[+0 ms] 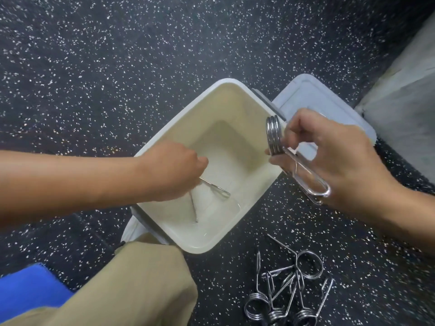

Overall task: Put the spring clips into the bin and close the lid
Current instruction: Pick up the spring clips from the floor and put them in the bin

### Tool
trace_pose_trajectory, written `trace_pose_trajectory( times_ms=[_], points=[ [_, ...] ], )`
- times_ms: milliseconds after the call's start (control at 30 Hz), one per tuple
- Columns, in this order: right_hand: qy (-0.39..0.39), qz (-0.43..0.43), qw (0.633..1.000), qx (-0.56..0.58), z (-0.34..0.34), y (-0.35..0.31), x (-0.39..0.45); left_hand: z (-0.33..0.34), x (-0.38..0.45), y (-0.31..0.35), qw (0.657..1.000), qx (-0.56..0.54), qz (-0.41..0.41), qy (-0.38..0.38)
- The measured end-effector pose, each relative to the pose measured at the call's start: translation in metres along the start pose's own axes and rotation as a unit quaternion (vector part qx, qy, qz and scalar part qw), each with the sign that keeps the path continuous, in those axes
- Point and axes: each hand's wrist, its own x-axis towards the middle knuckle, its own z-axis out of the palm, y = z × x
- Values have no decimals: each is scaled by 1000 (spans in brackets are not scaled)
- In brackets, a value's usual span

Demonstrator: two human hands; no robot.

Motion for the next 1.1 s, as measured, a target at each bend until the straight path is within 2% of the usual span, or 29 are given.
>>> trace_pose_trajectory(
  times_ms=[100, 200, 300, 433, 700, 900, 1100],
  points=[
    [2, -77, 991, -109, 11, -6, 34, -18, -34, -6, 998, -34, 5, 46],
    [-5, -172, 965, -198, 29, -7, 60, -26, -55, -16, 998, -42, -15, 52],
    [-19, -232, 933, -274, 49, -4, 80, -24, -66, -28, 996, -48, -33, 72],
    [-32, -319, 860, -397, 78, 11, 99, -25, -70, -34, 992, -71, -31, 98],
    [-109, -387, 742, -537, 128, 48, 123, -25, -66, -31, 991, -66, -22, 111],
    [-125, -411, 708, -561, 145, 51, 132, -23, -67, -33, 987, -65, 24, 142],
    [-137, -384, 709, -575, 144, 47, 130, -22, -68, -32, 987, -80, 40, 134]
  ],
)
